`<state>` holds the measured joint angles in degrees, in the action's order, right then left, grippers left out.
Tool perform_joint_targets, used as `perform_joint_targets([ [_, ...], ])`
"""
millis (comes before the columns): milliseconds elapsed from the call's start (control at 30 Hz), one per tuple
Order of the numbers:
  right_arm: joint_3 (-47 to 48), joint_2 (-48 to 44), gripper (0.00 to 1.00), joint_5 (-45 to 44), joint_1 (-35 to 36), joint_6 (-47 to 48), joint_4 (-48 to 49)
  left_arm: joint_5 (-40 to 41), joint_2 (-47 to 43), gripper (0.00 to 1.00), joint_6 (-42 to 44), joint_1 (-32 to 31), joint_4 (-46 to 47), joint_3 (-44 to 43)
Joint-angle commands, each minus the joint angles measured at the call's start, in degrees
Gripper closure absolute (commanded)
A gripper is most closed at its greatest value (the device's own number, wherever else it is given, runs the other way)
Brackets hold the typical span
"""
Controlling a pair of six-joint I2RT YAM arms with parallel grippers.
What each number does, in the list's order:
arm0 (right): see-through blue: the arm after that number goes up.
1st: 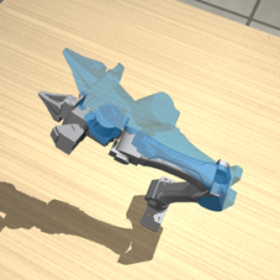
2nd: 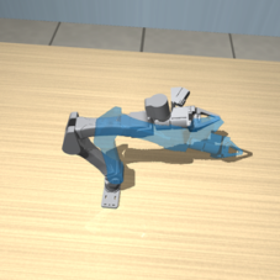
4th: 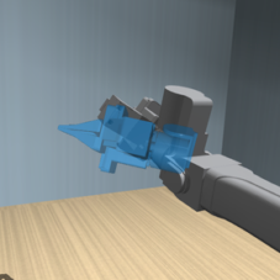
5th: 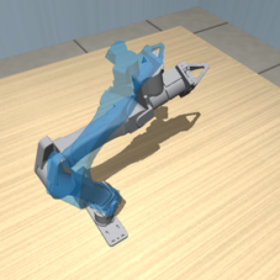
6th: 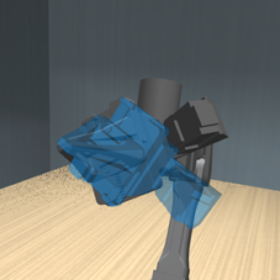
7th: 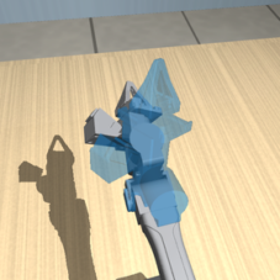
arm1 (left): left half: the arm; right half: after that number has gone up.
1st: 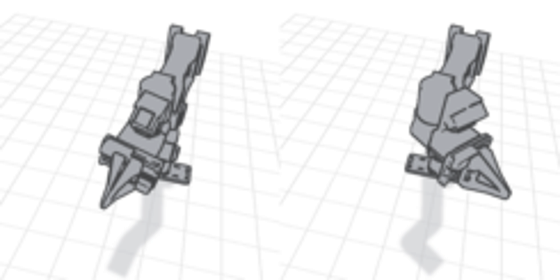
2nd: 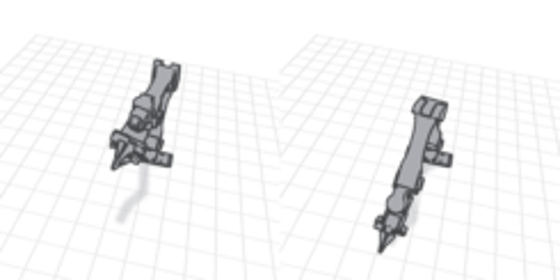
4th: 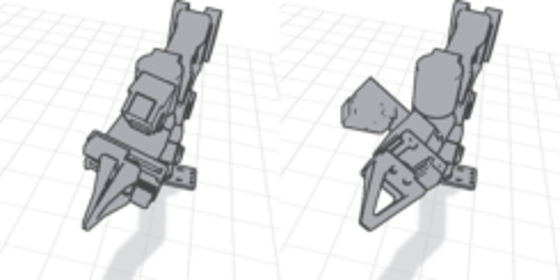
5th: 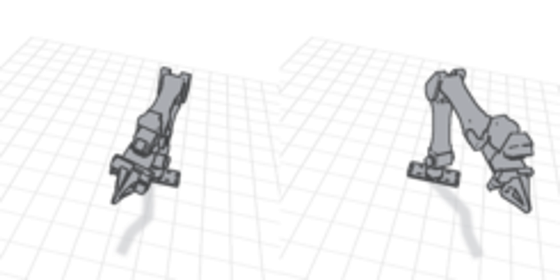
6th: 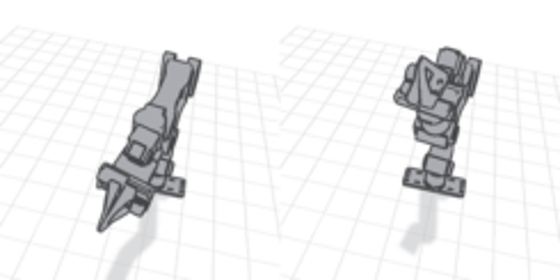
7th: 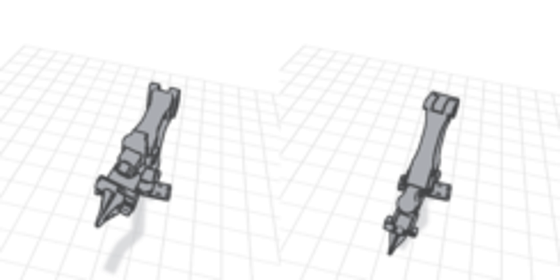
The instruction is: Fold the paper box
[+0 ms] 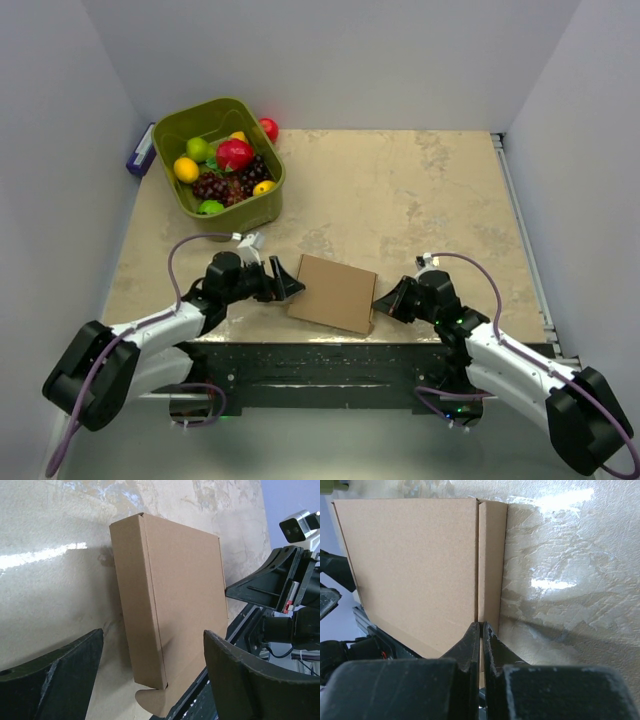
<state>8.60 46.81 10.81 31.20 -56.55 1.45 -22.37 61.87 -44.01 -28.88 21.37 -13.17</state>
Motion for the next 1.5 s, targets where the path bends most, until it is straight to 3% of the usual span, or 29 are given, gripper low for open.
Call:
perform_joint_targets([
  [0, -0.51, 0.57, 1.0, -2.2, 0.0, 1.27, -4.88, -4.51, 3.69, 0.16, -1.25, 0.5, 8.94, 0.07],
  [300, 0.54, 1.36, 1.0, -2.11, 0.0, 2.24, -4.97, -11.81, 14.15, 0.29, -5.9, -0.12, 20.45, -0.63],
  [633, 3.08, 1.1, 1.0, -2.63, 0.09, 5.49, -6.2, -12.7, 17.32, 0.63, -8.28, -1.35, 22.93, -2.12],
  [733, 5.63, -0.66, 0.87, -3.51, 0.09, 7.42, -8.65, -12.96, 17.76, 0.75, -8.9, -1.35, 22.32, -2.47],
  [767, 7.12, -1.19, 0.73, -3.86, 0.26, 8.03, -10.31, -13.14, 17.76, 0.76, -9.16, -1.35, 21.88, -2.48],
  [867, 11.07, -4.17, 0.52, -6.49, 0.44, 11.02, -13.48, -14.36, 17.76, 0.78, -10.39, -1.44, 20.39, -3.09],
  [900, 12.22, -4.96, 0.4, -7.46, 0.53, 12.94, -14.19, -14.89, 17.76, 0.78, -10.57, -1.26, 19.51, -3.44],
  [967, 15.46, -6.9, 0.33, -8.7, 1.66, 15.23, -14.72, -15.42, 17.24, 0.78, -10.4, -1.26, 16.1, -4.67],
  [1000, 16.53, -7.34, 0.27, -8.87, 3.32, 17.86, -14.55, -16.21, 17.06, 0.79, -10.31, -1.26, 15.03, -5.2],
  [1067, 19.85, -7.26, 0.25, -12.29, 6.49, 20.07, -14.81, -17.96, 16.27, 0.79, -10.66, -0.83, 12.84, -6.25],
  [1100, 20.92, -6.91, 0.24, -14.04, 11.38, 22.17, -14.73, -18.58, 16.09, 0.81, -11.09, -0.39, 12.22, -6.6],
  [1300, 28.83, 4.07, 0.23, -32.75, 33.78, 28.42, -13.93, -22.18, 14.78, 0.93, -14.78, 1.46, 9.66, -5.91],
  [1467, 34.72, 13.73, 0.21, -49.8, 48.13, 30.27, -15.87, -23.6, 13.11, 0.94, -16.89, 3.48, 6.85, -5.46],
])
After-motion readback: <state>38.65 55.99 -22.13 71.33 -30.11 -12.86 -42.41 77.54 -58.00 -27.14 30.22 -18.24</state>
